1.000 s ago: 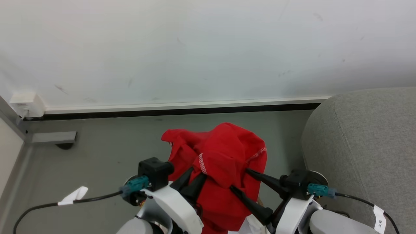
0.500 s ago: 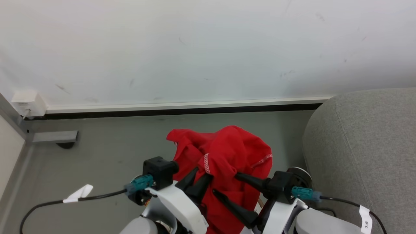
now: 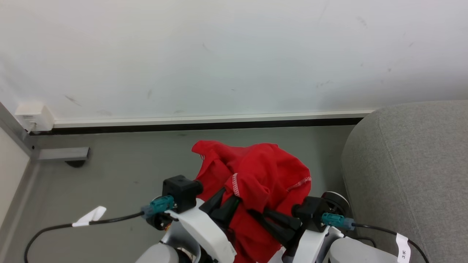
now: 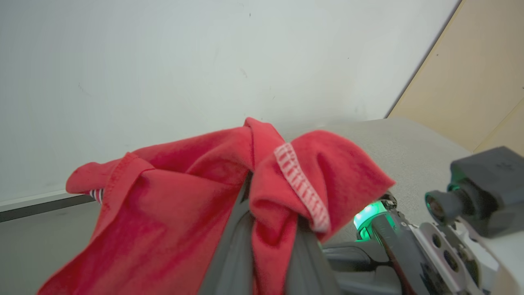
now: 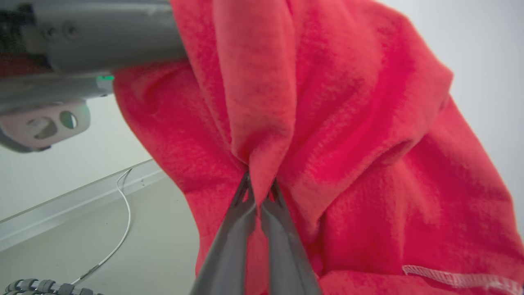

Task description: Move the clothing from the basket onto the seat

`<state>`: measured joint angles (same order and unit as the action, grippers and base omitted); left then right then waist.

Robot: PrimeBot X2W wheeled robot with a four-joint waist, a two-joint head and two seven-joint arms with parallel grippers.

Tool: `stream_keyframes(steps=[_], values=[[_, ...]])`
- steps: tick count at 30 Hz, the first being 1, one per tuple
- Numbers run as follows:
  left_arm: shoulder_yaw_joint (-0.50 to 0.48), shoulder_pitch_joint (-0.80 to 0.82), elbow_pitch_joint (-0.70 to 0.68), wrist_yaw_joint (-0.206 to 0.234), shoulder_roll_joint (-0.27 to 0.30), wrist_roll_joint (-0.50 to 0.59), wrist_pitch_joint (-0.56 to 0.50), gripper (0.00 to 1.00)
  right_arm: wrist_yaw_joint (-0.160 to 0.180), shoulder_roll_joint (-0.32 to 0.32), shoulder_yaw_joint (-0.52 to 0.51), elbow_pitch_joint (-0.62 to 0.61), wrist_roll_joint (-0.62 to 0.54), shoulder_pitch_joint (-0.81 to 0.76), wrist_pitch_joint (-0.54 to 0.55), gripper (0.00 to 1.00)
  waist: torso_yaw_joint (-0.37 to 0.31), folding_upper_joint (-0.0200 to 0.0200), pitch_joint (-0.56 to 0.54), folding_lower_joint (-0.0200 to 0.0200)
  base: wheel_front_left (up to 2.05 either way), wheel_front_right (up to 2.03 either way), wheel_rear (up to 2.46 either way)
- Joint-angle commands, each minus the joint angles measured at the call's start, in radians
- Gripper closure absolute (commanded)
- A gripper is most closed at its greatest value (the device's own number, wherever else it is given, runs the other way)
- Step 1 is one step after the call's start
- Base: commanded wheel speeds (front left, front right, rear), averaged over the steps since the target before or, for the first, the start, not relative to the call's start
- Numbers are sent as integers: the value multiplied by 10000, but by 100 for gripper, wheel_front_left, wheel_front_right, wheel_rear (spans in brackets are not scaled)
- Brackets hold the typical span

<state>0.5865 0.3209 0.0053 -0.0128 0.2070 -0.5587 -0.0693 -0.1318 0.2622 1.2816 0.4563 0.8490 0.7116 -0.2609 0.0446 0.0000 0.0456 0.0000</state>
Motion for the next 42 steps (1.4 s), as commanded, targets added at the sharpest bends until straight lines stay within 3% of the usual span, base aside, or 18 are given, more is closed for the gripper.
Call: stream_keyframes(steps=[1,18,29,33,34,35,37,38,42], values=[[-21,46,-56,-36,51,-63,21,100,21,23,-5,94,24,76,-18,100,6,0,7,0,0,0,0],[55,-371,427,166,289,-65,116,100,21,712,-120,-870,706,503,-50,100,-65,0,124,0,0,0,0],[128,-364,568,217,308,-88,126,98,21,773,-605,-1009,539,360,-52,100,-173,0,149,0,0,0,0],[137,-297,586,265,291,-89,162,57,21,803,-754,-1073,487,328,-52,100,-188,0,188,0,0,0,0],[131,-280,595,284,295,-79,162,52,21,811,-772,-1080,470,324,-52,100,-190,0,196,0,0,0,0],[112,-262,604,311,293,-57,187,23,21,824,-793,-1087,460,323,-52,100,-190,0,208,0,0,0,0],[116,-235,623,317,289,-37,230,4,21,836,-829,-1115,454,324,-52,100,-188,0,229,0,0,0,0],[115,-223,633,329,284,-35,243,0,21,841,-846,-1133,449,320,-52,100,-186,0,237,0,0,0,0],[120,-213,666,367,276,-42,258,0,21,875,-899,-1161,416,303,-52,100,-176,0,250,0,0,0,0]])
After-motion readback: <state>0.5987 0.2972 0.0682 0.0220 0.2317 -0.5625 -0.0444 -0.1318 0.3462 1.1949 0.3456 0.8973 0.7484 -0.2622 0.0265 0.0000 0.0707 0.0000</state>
